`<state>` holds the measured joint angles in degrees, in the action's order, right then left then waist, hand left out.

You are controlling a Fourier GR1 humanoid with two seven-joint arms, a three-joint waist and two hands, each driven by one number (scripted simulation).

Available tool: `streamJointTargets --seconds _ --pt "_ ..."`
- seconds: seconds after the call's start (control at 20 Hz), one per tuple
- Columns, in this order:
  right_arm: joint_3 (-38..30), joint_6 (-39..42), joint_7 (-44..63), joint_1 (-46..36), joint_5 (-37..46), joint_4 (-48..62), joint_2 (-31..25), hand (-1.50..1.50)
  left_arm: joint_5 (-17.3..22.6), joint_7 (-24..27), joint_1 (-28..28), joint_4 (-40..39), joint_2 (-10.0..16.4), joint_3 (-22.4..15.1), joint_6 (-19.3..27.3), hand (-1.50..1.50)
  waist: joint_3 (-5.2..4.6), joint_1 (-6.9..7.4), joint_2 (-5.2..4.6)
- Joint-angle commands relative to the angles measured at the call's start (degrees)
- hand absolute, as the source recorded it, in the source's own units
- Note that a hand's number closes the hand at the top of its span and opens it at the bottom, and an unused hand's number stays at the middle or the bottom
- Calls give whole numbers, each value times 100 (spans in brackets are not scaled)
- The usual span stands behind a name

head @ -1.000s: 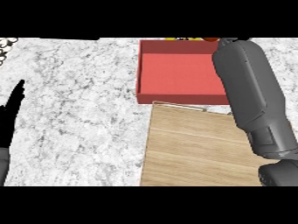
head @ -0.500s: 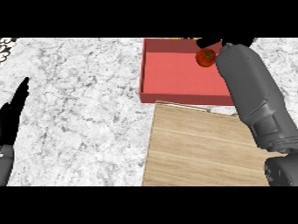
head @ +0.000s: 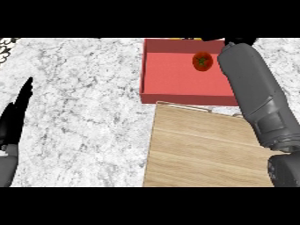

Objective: Pick the tomato from the tray and place it in the cardboard box

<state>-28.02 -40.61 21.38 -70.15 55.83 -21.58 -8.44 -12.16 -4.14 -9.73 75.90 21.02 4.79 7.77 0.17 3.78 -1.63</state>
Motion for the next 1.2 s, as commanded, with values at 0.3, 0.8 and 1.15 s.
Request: streamJointTargets --seconds 0.3,0.8,1.15 --pt "-610 -483 -1718 532 -1320 -837 -63 -150 -28 379 292 -330 -31 213 94 0 -12 -290 122" --pt "-22 351 -869 2295 -1519 -3529 195 -150 158 139 423 -246 294 590 -192 0 -25 -644 272" --pt "191 1860 -346 4210 -1901 -6028 -71 -150 -38 57 871 319 -79 348 91 0 -24 -651 273"
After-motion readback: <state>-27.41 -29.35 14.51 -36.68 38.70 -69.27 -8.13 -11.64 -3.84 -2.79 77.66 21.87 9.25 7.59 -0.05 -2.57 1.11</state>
